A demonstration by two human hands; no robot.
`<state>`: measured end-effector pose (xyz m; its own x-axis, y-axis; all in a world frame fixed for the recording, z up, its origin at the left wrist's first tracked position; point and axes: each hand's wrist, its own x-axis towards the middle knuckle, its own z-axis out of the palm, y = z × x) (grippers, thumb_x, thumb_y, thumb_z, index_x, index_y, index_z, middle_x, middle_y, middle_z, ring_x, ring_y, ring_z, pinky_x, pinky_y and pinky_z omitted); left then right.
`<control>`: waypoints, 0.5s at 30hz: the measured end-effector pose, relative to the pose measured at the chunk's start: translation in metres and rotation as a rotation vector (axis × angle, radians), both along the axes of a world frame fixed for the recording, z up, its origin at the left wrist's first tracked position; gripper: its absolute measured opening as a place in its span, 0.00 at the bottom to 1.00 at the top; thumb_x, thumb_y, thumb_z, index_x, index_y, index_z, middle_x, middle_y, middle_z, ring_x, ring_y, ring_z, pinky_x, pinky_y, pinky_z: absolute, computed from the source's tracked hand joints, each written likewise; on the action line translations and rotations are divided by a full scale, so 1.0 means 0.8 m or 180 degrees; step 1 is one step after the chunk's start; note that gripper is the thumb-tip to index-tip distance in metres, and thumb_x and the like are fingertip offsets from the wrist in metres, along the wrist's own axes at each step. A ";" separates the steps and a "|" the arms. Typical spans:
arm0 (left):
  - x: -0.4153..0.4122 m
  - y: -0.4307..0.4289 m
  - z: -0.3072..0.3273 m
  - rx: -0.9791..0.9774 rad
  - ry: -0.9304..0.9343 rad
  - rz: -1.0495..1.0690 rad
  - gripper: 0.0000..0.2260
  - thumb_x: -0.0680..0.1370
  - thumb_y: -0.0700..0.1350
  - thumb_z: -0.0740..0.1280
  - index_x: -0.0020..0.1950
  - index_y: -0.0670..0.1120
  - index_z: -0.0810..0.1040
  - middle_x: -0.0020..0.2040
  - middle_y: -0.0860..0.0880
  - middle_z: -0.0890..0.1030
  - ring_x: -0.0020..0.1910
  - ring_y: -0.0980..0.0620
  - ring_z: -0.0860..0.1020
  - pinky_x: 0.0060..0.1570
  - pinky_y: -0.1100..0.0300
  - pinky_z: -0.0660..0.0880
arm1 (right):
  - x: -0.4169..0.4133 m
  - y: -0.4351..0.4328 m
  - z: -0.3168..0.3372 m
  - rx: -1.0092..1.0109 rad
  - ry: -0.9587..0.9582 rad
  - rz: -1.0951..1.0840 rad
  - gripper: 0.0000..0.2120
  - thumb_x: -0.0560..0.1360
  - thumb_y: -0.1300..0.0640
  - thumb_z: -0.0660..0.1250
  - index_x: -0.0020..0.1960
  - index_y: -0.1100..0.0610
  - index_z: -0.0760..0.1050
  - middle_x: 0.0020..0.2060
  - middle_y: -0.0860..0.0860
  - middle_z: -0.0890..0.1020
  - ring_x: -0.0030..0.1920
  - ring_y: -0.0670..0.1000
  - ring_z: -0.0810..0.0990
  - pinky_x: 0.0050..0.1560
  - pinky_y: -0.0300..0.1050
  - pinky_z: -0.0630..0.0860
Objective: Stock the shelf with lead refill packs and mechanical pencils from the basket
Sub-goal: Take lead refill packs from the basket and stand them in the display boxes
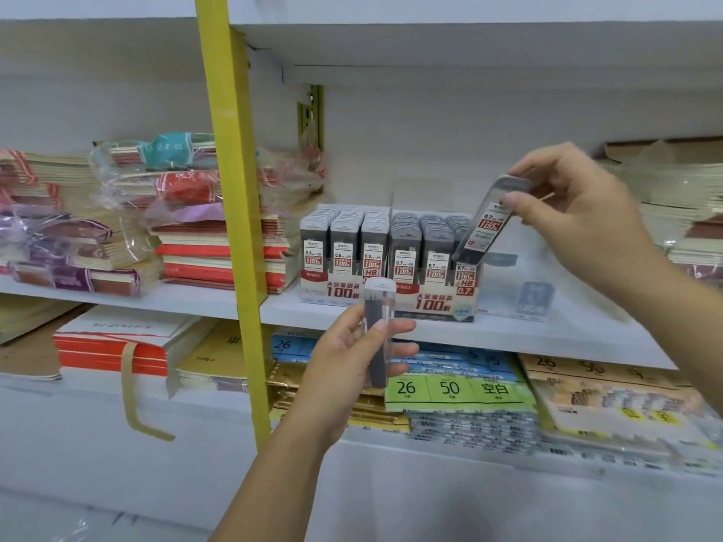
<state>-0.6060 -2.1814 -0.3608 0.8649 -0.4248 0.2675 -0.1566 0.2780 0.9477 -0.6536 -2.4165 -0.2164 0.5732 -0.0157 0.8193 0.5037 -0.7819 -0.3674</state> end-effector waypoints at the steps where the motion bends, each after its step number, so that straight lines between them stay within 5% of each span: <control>1: 0.000 -0.002 0.000 -0.0006 0.0010 -0.0003 0.11 0.84 0.47 0.61 0.66 0.57 0.75 0.56 0.53 0.86 0.52 0.49 0.86 0.46 0.58 0.83 | 0.005 -0.002 -0.002 -0.0165 0.0019 -0.0084 0.11 0.76 0.59 0.70 0.53 0.45 0.73 0.44 0.46 0.80 0.42 0.42 0.79 0.46 0.35 0.77; 6: 0.002 -0.008 0.000 0.0101 -0.0035 0.0077 0.10 0.84 0.48 0.61 0.62 0.62 0.76 0.54 0.54 0.86 0.50 0.50 0.86 0.46 0.56 0.83 | 0.034 -0.008 -0.016 -0.0317 0.0486 -0.0327 0.09 0.74 0.57 0.72 0.51 0.45 0.76 0.43 0.45 0.80 0.43 0.48 0.79 0.46 0.42 0.76; 13: 0.001 -0.004 0.003 0.0123 -0.0151 0.0135 0.13 0.83 0.50 0.62 0.54 0.70 0.79 0.54 0.53 0.86 0.46 0.54 0.85 0.44 0.59 0.82 | 0.046 -0.006 -0.056 -0.0645 0.0465 -0.0860 0.16 0.74 0.58 0.72 0.61 0.51 0.79 0.47 0.47 0.72 0.38 0.42 0.74 0.45 0.39 0.72; 15: -0.001 -0.004 0.004 0.0134 -0.0170 0.0139 0.13 0.84 0.50 0.62 0.54 0.69 0.80 0.53 0.53 0.86 0.43 0.56 0.83 0.41 0.63 0.79 | 0.039 -0.002 -0.062 -0.0634 0.0438 -0.0939 0.18 0.75 0.58 0.71 0.64 0.52 0.77 0.47 0.47 0.70 0.38 0.41 0.72 0.43 0.30 0.69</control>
